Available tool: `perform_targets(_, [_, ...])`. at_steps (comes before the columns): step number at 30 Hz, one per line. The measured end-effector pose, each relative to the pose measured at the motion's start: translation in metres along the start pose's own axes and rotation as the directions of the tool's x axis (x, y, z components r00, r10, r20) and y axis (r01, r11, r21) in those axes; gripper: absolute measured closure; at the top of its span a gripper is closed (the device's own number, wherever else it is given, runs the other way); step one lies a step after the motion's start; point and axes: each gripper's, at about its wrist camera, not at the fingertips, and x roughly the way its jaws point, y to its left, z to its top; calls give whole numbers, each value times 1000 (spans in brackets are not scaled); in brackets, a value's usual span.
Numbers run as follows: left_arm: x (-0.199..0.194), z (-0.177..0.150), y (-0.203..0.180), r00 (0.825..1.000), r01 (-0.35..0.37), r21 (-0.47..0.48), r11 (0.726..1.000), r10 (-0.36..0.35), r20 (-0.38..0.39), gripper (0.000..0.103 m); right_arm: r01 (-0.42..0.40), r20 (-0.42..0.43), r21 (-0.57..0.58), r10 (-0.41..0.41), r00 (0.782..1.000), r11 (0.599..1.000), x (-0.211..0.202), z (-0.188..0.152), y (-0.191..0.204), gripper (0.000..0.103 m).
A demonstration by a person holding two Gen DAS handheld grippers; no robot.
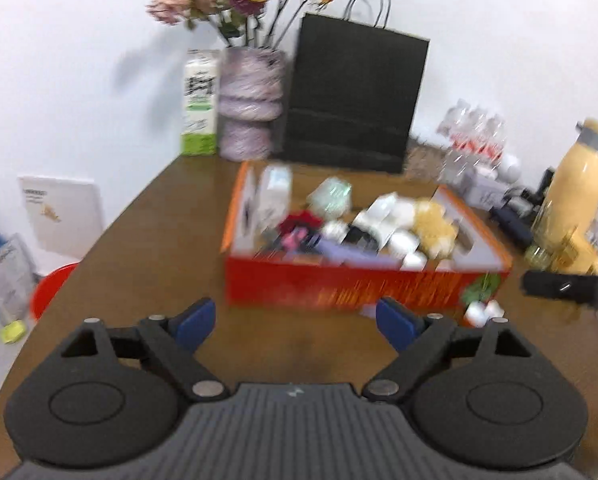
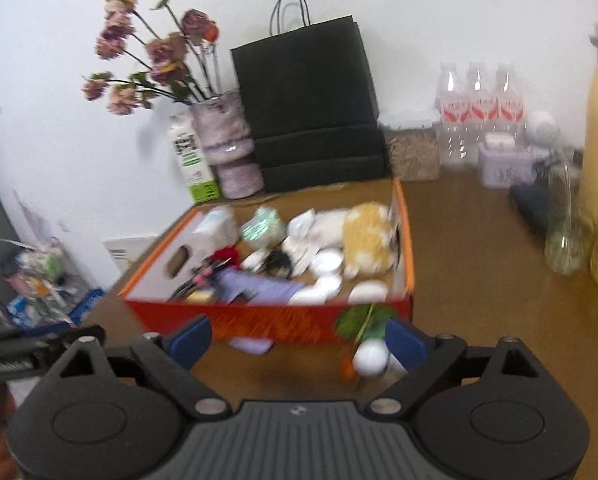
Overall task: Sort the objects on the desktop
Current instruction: 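Open both tools to release the cable and white cap into the box, then move both tools back toward the white caps and orange item beside the box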
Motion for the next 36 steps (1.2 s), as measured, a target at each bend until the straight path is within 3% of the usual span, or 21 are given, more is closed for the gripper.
perform_targets(4, [-33, -35, 4, 1000, -12, -21, 1000, 12, 10, 14, 9, 35, -11, -8, 999, 1000, -31, -34, 10, 9])
perform_targets(9, [-61, -74, 7, 998, 60, -51, 997, -62, -23, 14, -56, 38, -32, 57, 998, 998, -65, -79, 20, 9])
perform_targets(12, [-80, -96, 3, 999, 50, -22, 999, -50, -21, 14, -83, 34, -48, 85, 996, 995, -88, -102, 24, 9])
perform_targets(17, [-108, -122, -5, 998, 68, 5, 998, -68, -19, 14, -13, 92, -129, 25, 995, 992, -123, -134, 33, 9])
perform_targets(20, [-124, -135, -16, 998, 67, 57, 996, -68, 9, 14, -66, 125, -106, 79, 989, 992, -141, -150, 33, 9])
perform_targets(22, [-130, -142, -26, 997, 73, 112, 991, -76, 22, 14, -75, 130, -103, 88, 988, 992, -146, -157, 34, 9])
perform_targets(26, [-135, -146, -44, 995, 69, 196, 978, -81, 55, 13, -18, 116, -143, 35, 993, 990, -148, -165, 40, 9])
perform_targets(36, [-146, -144, -46, 992, 61, 215, 975, -82, 93, 13, 13, 107, -156, 4, 994, 988, -149, -171, 38, 11])
